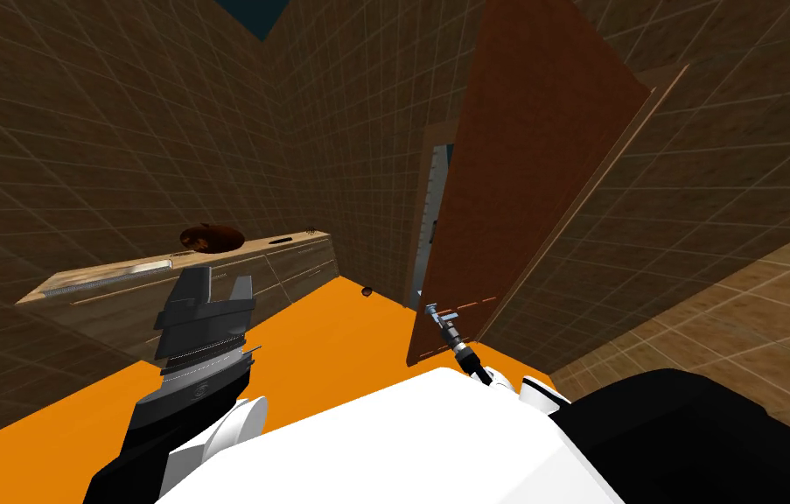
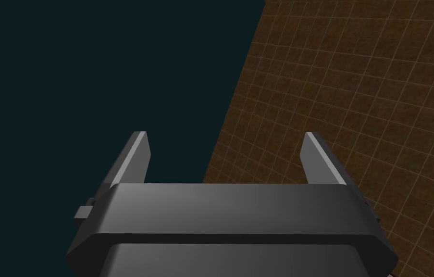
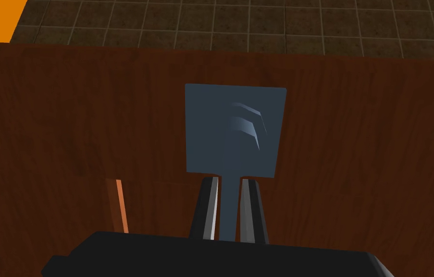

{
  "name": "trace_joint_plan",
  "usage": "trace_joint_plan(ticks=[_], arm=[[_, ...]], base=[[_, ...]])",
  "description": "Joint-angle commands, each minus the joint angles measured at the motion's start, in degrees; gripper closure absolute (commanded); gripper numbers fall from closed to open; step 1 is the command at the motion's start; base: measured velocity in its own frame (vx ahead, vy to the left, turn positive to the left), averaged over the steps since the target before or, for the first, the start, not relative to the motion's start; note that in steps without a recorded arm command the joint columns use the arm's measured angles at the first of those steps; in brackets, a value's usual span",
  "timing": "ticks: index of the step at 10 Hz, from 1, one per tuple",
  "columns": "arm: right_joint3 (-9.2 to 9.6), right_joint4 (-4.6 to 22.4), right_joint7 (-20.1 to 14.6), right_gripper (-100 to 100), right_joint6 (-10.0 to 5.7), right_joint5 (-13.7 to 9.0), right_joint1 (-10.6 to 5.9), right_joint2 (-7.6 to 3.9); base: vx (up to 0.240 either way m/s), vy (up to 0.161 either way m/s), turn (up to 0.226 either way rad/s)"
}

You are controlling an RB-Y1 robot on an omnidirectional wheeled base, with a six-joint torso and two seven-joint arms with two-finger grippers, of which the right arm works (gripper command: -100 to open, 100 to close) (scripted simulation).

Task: Pull the door open

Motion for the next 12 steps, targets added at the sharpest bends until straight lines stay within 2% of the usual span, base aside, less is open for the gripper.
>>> trace_joint_plan(ticks=[1, 4, 5, 6, 8, 11, 12], arm=[[0.34, 1.2, -1.0, 100, -1.92, -0.6, 0.59, -1.03], [0.34, 1.2, -1.0, 100, -1.92, -0.6, 0.59, -1.03], [0.74, 1.1, -1.1, 100, -2.02, -0.4, 0.74, -0.61], [1.17, 1.2, -1.3, 100, -2.87, -0.6, 1.45, -1.05], [1.43, 1.5, -1.5, 100, -3.63, -0.8, 1.82, -1.33], [2.37, 2.5, -2.2, 100, -6.37, -1.5, 3.17, -2.33], [2.37, 3.6, -2.2, 100, -6.37, -1.5, 3.17, -2.33]], base=[[-0.200, -0.077, 0.308], [-0.060, -0.024, 0.006], [-0.003, 0.006, 0.001], [-0.105, -0.045, 0.199], [-0.155, -0.079, 0.137], [-0.187, -0.094, 0.193], [-0.145, -0.058, 0.087]])
